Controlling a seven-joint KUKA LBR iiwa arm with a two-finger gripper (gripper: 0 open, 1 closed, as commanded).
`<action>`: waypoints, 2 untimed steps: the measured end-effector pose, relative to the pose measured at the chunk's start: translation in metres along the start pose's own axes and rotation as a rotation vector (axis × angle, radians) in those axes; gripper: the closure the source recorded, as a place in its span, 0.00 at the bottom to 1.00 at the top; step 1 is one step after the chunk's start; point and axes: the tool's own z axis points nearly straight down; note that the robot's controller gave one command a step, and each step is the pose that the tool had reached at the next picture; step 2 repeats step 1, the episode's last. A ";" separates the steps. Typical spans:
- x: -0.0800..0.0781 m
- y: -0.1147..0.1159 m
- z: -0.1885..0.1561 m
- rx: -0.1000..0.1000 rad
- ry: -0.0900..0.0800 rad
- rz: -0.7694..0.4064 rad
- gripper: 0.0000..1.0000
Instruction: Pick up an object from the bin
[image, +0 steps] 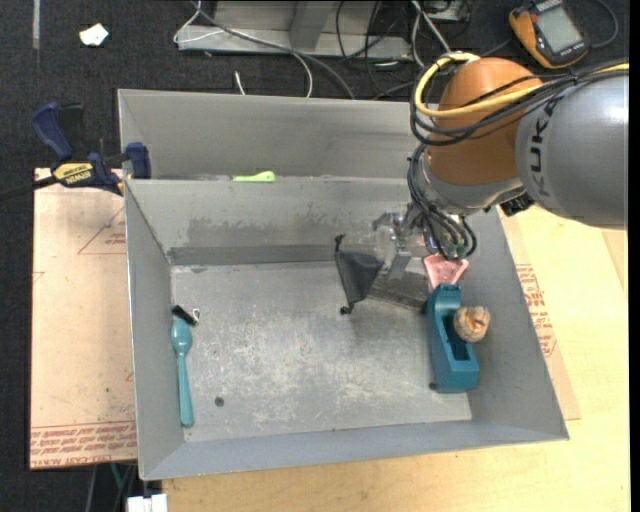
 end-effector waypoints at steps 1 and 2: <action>-0.001 0.000 -0.037 0.000 0.002 0.000 1.00; -0.001 0.000 -0.037 0.000 0.002 0.000 1.00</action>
Offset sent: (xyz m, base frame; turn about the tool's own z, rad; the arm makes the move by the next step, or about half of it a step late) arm -0.0005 0.0001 0.0853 0.0001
